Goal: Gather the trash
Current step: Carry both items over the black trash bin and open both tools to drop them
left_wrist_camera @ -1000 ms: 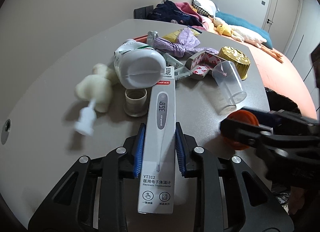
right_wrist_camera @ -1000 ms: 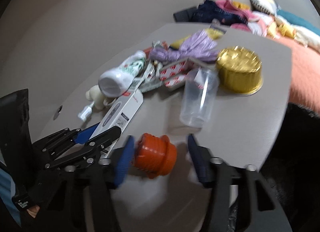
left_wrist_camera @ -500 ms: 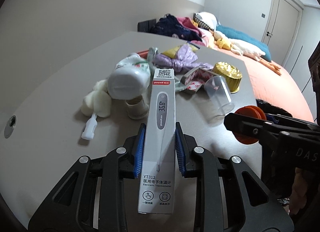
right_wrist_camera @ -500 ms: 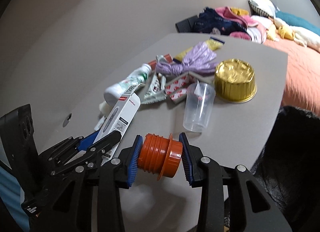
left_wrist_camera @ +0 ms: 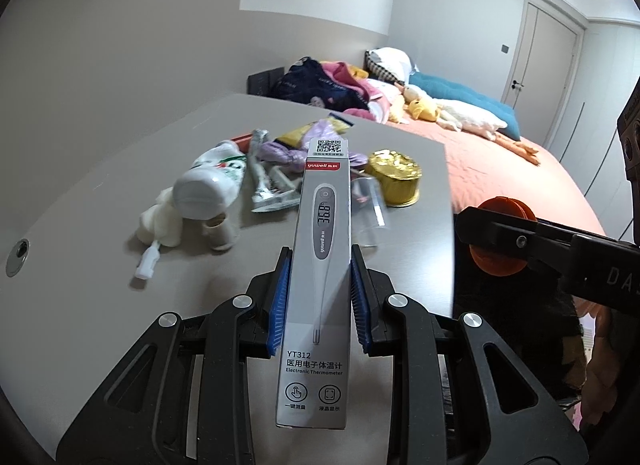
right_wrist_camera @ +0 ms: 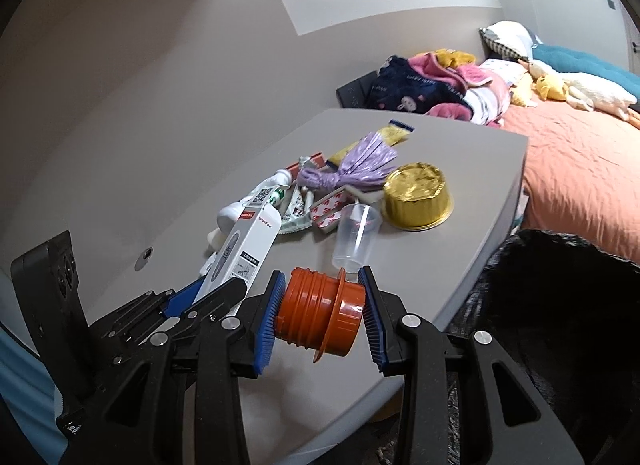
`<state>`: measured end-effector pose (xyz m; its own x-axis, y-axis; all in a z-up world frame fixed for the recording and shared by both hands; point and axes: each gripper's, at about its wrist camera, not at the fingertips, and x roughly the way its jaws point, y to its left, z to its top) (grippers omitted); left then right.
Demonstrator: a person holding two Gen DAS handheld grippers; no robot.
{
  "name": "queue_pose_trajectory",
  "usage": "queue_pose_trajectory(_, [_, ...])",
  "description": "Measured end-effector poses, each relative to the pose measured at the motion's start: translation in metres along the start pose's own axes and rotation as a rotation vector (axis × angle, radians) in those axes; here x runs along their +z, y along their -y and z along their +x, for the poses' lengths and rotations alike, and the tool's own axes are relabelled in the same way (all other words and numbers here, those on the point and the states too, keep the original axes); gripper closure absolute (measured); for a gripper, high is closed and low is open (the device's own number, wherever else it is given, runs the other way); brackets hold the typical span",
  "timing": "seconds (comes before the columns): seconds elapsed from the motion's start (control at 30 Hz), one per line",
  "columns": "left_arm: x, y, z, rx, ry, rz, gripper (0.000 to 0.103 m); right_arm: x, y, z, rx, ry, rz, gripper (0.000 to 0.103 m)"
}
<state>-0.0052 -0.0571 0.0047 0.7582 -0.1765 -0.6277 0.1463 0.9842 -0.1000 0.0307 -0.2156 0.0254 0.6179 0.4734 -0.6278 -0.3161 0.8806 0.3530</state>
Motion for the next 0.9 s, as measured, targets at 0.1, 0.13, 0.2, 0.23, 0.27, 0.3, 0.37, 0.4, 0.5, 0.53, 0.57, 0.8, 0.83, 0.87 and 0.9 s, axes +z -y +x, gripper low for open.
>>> queue_pose_trajectory(0.1, [0.002, 0.009, -0.004, -0.022, 0.010, 0.007, 0.076, -0.001, 0.006, -0.013, -0.011, 0.017, 0.005, 0.063])
queue_pose_trajectory(0.13, [0.003, 0.014, -0.006, -0.030, 0.015, 0.011, 0.076, -0.002, 0.009, -0.018, -0.016, 0.024, 0.008, 0.063])
queue_pose_trajectory(0.2, [0.005, 0.023, -0.007, -0.045, 0.020, 0.020, 0.076, -0.004, 0.013, -0.026, -0.023, 0.035, 0.013, 0.063])
queue_pose_trajectory(0.23, [0.006, 0.026, -0.008, -0.051, 0.020, 0.022, 0.075, -0.005, 0.016, -0.031, -0.027, 0.040, 0.017, 0.063])
queue_pose_trajectory(0.27, [0.006, 0.030, -0.008, -0.058, 0.020, 0.026, 0.076, -0.006, 0.017, -0.034, -0.030, 0.045, 0.019, 0.063])
queue_pose_trajectory(0.3, [0.008, 0.035, -0.008, -0.066, 0.021, 0.032, 0.076, -0.006, 0.020, -0.039, -0.034, 0.050, 0.022, 0.063])
queue_pose_trajectory(0.37, [0.008, 0.043, -0.007, -0.079, 0.021, 0.040, 0.076, -0.007, 0.025, -0.047, -0.045, 0.059, 0.027, 0.063])
queue_pose_trajectory(0.4, [0.008, 0.049, -0.007, -0.088, 0.021, 0.048, 0.076, -0.007, 0.028, -0.050, -0.054, 0.062, 0.028, 0.063])
queue_pose_trajectory(0.5, [0.009, 0.061, -0.007, -0.109, 0.017, 0.064, 0.076, -0.009, 0.037, -0.062, -0.075, 0.075, 0.038, 0.063])
queue_pose_trajectory(0.53, [0.009, 0.069, -0.005, -0.120, 0.016, 0.073, 0.076, -0.010, 0.042, -0.066, -0.082, 0.079, 0.043, 0.063])
queue_pose_trajectory(0.57, [0.009, 0.073, -0.004, -0.128, 0.014, 0.079, 0.076, -0.010, 0.044, -0.068, -0.087, 0.082, 0.046, 0.063])
queue_pose_trajectory(0.8, [0.009, 0.109, 0.003, -0.183, 0.000, 0.132, 0.075, -0.016, 0.071, -0.095, -0.128, 0.108, 0.082, 0.063])
queue_pose_trajectory(0.83, [0.009, 0.116, 0.006, -0.193, -0.005, 0.143, 0.075, -0.017, 0.076, -0.098, -0.134, 0.111, 0.090, 0.063])
queue_pose_trajectory(0.87, [0.008, 0.120, 0.006, -0.198, -0.008, 0.148, 0.076, -0.018, 0.079, -0.100, -0.138, 0.113, 0.095, 0.063])
queue_pose_trajectory(0.9, [0.008, 0.127, 0.008, -0.206, -0.012, 0.159, 0.075, -0.019, 0.083, -0.103, -0.144, 0.116, 0.102, 0.063])
